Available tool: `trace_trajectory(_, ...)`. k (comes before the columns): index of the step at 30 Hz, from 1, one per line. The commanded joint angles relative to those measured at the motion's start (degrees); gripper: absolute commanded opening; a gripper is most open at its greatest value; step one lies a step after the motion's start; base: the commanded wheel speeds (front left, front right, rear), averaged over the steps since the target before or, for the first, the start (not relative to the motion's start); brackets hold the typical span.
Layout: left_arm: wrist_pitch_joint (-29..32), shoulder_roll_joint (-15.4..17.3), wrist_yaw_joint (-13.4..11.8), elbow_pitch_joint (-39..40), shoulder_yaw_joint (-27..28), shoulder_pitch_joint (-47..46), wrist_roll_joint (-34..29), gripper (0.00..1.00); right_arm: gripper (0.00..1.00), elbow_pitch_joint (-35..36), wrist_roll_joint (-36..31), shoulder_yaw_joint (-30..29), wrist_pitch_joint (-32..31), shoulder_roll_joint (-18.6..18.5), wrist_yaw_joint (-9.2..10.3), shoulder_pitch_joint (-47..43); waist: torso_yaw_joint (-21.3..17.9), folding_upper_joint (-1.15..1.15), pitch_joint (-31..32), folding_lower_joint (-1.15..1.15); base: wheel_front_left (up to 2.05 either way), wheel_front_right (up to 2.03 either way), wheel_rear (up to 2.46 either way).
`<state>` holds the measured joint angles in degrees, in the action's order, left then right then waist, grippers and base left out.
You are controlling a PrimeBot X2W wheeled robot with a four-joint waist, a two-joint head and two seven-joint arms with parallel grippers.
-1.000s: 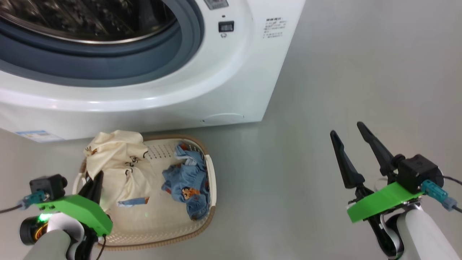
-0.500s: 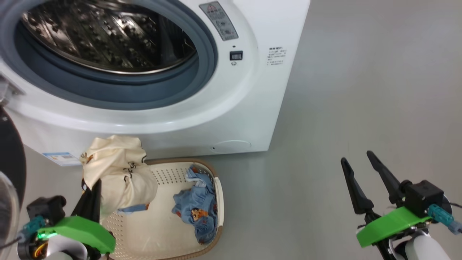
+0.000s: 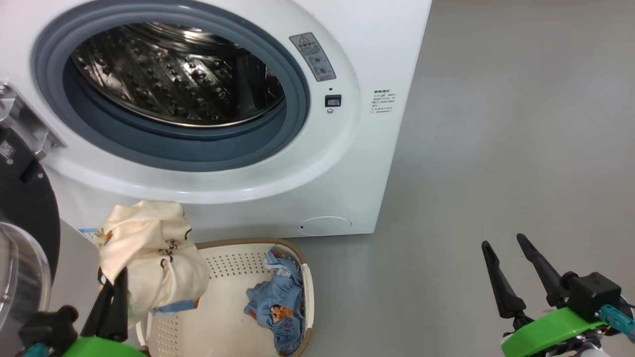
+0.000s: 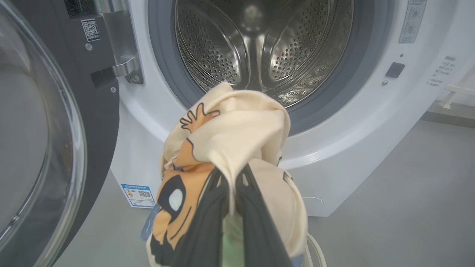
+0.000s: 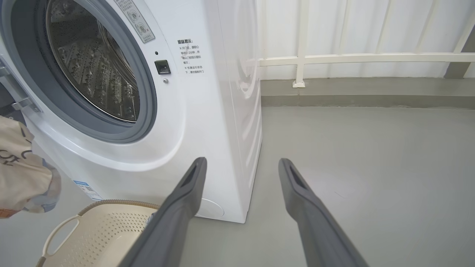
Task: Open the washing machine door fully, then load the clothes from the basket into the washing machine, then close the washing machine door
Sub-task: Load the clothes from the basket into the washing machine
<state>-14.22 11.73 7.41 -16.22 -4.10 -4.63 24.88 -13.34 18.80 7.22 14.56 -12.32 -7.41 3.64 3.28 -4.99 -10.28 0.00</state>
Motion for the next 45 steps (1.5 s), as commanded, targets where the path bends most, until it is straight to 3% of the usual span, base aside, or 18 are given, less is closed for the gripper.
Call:
trace_trajectory(1, -0.77, 1.00, 0.08, 3.49, 3.38, 0.83, -1.19, 0.00, 1.00, 1.65, 0.42, 0.48, 0.44, -0.49, -0.08, -0.79, 0.20, 0.01, 0.44, 0.00, 0.00, 0.00, 0.00)
trace_trajectory(10, -0.78, -0.69, 0.08, 9.66, 6.45, 5.85, -2.77, 0.00, 1.00, 2.29, 0.21, -0.62, 0.44, -0.25, -0.08, -1.46, 0.34, 0.01, 0.23, 0.00, 0.00, 0.00, 0.00)
trace_trajectory(23, -0.78, -1.57, 0.08, 10.48, 6.71, 3.98, -1.11, 0.00, 1.00, 2.85, 0.01, -0.71, 0.44, 0.10, -0.08, -0.39, -0.38, 0.01, -2.13, 0.00, 0.00, 0.00, 0.00)
trace_trajectory(35, -0.78, 0.31, 0.08, 7.42, 5.17, -8.59, -0.24, 0.00, 1.00, 3.61, -0.76, -0.70, 0.44, 1.74, -0.08, 4.12, -2.06, 0.01, -11.10, 0.00, 0.00, 0.00, 0.00)
trace_trajectory(45, -0.78, 2.88, 0.08, 0.82, 3.95, -24.44, 0.77, 0.00, 1.00, 4.00, -1.40, -0.12, 0.44, 3.25, -0.08, 8.67, -3.94, 0.01, -18.23, 0.00, 0.00, 0.00, 0.00)
